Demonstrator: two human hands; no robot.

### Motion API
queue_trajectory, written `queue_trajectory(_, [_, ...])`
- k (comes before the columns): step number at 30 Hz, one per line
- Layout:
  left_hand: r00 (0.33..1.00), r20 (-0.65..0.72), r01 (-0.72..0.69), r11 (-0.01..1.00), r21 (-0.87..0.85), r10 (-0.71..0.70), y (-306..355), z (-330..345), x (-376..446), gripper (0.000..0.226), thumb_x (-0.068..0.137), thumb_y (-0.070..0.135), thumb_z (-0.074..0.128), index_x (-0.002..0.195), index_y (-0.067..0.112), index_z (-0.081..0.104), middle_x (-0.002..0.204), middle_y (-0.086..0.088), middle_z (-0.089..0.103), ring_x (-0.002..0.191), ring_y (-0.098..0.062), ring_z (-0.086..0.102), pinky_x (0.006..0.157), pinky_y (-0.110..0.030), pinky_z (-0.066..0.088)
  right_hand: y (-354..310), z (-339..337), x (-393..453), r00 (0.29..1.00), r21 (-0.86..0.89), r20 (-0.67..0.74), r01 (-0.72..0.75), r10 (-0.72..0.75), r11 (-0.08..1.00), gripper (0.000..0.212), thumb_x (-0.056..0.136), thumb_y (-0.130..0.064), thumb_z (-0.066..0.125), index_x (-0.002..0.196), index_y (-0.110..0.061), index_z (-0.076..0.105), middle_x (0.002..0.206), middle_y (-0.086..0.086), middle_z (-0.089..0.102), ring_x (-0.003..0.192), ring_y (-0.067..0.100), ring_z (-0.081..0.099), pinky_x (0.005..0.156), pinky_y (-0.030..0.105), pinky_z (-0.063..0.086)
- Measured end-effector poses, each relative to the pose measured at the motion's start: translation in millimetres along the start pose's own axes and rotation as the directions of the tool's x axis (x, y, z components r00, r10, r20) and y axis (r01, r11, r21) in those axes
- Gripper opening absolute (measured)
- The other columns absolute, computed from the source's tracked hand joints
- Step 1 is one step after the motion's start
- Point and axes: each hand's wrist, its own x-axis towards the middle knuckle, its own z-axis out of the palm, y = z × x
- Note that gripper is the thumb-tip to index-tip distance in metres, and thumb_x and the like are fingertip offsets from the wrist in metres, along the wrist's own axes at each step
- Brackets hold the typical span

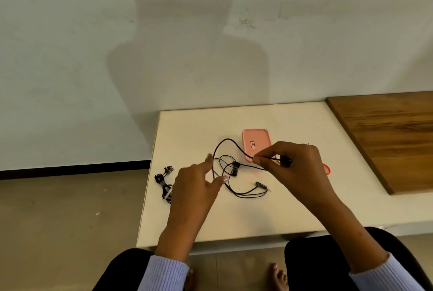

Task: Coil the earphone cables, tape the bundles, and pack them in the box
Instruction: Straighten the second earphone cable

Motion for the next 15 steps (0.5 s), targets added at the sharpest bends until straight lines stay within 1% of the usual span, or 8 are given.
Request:
queue_trajectory(2, [0.999, -0.001, -0.049, 0.99, 0.131, 0.049, 7, 0, -1, 0.057, 0.087, 0.047, 0.059, 0.136, 0.02, 0.05, 0.114, -0.004, 0.07, 0.095, -0.014, 0.068, 0.088, -0.023, 0.044, -1, 2, 0, 1.0, -0.009, 0.014, 0.004, -0.004, 1.0, 0.01, 0.076, -0.02, 0.076, 0.078, -0.03, 0.072, 0.073, -0.028, 0.063, 0.058, 0.005, 0.049, 0.056, 0.01, 0.038])
queue_trajectory(3, [0.998, -0.007, -0.064, 0.98, 0.187, 0.067, 11, -1, -2, 0.057, 0.087, 0.051, 0.055, 0.135, 0.02, 0.051, 0.129, -0.001, 0.061, 0.097, -0.015, 0.067, 0.087, -0.025, 0.046, -2, 3, 0, 1.0, -0.012, 0.018, 0.003, -0.003, 1.0, 0.01, 0.076, -0.02, 0.076, 0.078, -0.029, 0.073, 0.073, -0.028, 0.063, 0.059, 0.004, 0.049, 0.056, 0.01, 0.038])
queue_trajectory(4, [0.996, -0.02, -0.084, 0.973, 0.215, 0.09, 14, -1, -3, 0.059, 0.086, 0.054, 0.053, 0.135, 0.021, 0.051, 0.137, 0.001, 0.054, 0.097, -0.015, 0.067, 0.087, -0.025, 0.048, -2, 3, 0, 1.0, -0.013, 0.02, 0.006, -0.006, 1.0, 0.011, 0.076, -0.02, 0.076, 0.078, -0.03, 0.072, 0.074, -0.027, 0.063, 0.059, 0.004, 0.049, 0.057, 0.011, 0.039])
queue_trajectory(5, [0.991, -0.04, -0.118, 0.975, 0.186, 0.127, 17, -2, -4, 0.059, 0.085, 0.053, 0.056, 0.135, 0.022, 0.051, 0.138, 0.003, 0.053, 0.094, -0.013, 0.068, 0.085, -0.024, 0.049, -3, 3, 0, 1.0, -0.011, 0.023, 0.013, -0.012, 1.0, 0.012, 0.076, -0.019, 0.076, 0.077, -0.031, 0.072, 0.074, -0.027, 0.064, 0.06, 0.004, 0.05, 0.056, 0.011, 0.039])
queue_trajectory(7, [0.974, -0.059, -0.217, 0.976, 0.012, 0.218, 21, 0, -7, 0.056, 0.081, 0.045, 0.066, 0.131, 0.023, 0.055, 0.128, 0.009, 0.061, 0.074, -0.007, 0.068, 0.078, -0.015, 0.049, -6, 4, 0, 0.999, 0.0, 0.035, 0.032, -0.032, 0.999, 0.016, 0.076, -0.018, 0.076, 0.077, -0.033, 0.069, 0.072, -0.027, 0.062, 0.064, 0.001, 0.052, 0.057, 0.01, 0.039])
queue_trajectory(9, [0.956, -0.038, -0.294, 0.944, -0.148, 0.292, 23, 4, -8, 0.041, 0.08, 0.032, 0.071, 0.12, 0.024, 0.065, 0.114, 0.01, 0.068, 0.06, -0.004, 0.064, 0.067, -0.008, 0.049, -9, 7, -1, 0.998, 0.017, 0.042, 0.047, -0.047, 0.999, 0.016, 0.076, -0.017, 0.076, 0.077, -0.031, 0.07, 0.066, -0.029, 0.058, 0.068, -0.005, 0.053, 0.058, 0.008, 0.039])
queue_trajectory(12, [0.944, -0.107, -0.33, 0.903, -0.275, 0.312, 22, 10, -8, 0.017, 0.086, 0.021, 0.066, 0.101, 0.021, 0.073, 0.085, 0.007, 0.073, 0.063, -0.001, 0.066, 0.061, -0.018, 0.054, -12, 14, -2, 0.997, 0.062, 0.048, 0.057, -0.06, 0.996, 0.011, 0.077, -0.016, 0.075, 0.08, -0.027, 0.074, 0.061, -0.031, 0.059, 0.065, -0.005, 0.053, 0.057, 0.007, 0.038])
queue_trajectory(15, [0.929, -0.161, -0.369, 0.88, -0.301, 0.334, 17, 7, -4, 0.013, 0.088, 0.018, 0.064, 0.095, 0.02, 0.074, 0.077, 0.02, 0.066, 0.071, 0.001, 0.066, 0.06, -0.02, 0.056, -12, 12, -1, 0.996, 0.095, 0.071, 0.047, -0.054, 0.994, 0.01, 0.076, -0.017, 0.075, 0.08, -0.026, 0.075, 0.062, -0.036, 0.058, 0.063, -0.005, 0.052, 0.056, 0.007, 0.037])
